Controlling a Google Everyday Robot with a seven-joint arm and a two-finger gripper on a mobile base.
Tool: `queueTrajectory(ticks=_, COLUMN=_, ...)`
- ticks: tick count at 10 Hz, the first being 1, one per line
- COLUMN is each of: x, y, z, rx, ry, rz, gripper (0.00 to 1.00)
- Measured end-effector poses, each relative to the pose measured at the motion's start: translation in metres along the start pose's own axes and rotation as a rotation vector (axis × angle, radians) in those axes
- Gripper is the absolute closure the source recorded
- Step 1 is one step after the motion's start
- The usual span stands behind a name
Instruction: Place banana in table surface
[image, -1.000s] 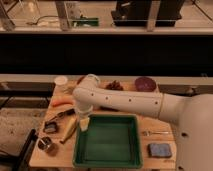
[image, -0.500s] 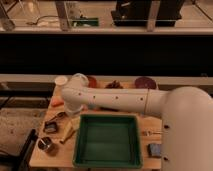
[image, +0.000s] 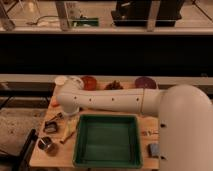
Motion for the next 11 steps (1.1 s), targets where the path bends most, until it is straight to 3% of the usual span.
queueTrajectory(ticks=4, x=-0.015, y=-0.002, z=0.002, rx=0.029, ry=-0.075, rz=0.033, gripper=0.20)
queueTrajectory(ticks=7, x=-0.028, y=0.001, z=0.015, rx=0.009, ry=-0.124, rz=0.015, gripper=0.20)
queueTrajectory(ticks=11, x=-0.010, y=-0.009, z=0.034, rx=-0.009, ry=-0.201, rz=-0.012, gripper=0.20)
